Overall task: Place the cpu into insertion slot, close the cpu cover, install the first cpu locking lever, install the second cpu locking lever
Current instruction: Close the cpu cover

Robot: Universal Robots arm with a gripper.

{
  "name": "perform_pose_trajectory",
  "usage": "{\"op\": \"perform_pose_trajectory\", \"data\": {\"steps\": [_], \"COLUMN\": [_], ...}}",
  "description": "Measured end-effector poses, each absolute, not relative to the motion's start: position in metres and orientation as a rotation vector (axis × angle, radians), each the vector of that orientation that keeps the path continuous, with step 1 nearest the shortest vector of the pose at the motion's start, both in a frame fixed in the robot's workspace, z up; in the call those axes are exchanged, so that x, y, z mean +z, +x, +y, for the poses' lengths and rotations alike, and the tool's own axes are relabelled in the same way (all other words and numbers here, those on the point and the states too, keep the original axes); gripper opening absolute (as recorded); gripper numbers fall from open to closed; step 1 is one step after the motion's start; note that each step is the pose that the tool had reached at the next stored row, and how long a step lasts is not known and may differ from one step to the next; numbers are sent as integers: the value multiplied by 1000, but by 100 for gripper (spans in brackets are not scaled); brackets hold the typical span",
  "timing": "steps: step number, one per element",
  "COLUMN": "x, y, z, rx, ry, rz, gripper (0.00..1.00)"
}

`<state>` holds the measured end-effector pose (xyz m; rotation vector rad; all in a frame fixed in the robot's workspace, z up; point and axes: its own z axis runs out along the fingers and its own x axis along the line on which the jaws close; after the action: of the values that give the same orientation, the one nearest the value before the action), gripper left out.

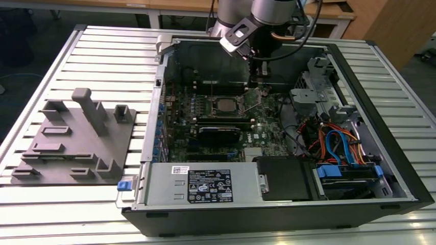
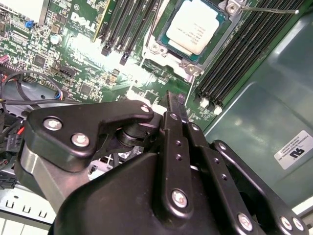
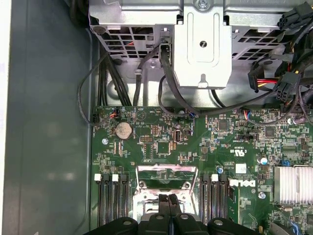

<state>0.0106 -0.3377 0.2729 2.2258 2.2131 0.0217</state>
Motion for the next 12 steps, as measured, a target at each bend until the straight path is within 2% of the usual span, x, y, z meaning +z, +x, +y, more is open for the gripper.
{"op": "perform_pose_trajectory", "data": {"steps": [12], "x": [273], "y": [15], "z": [-338], "rx": [22], "ry": [2226], "rz": [2213], "gripper": [10]}}
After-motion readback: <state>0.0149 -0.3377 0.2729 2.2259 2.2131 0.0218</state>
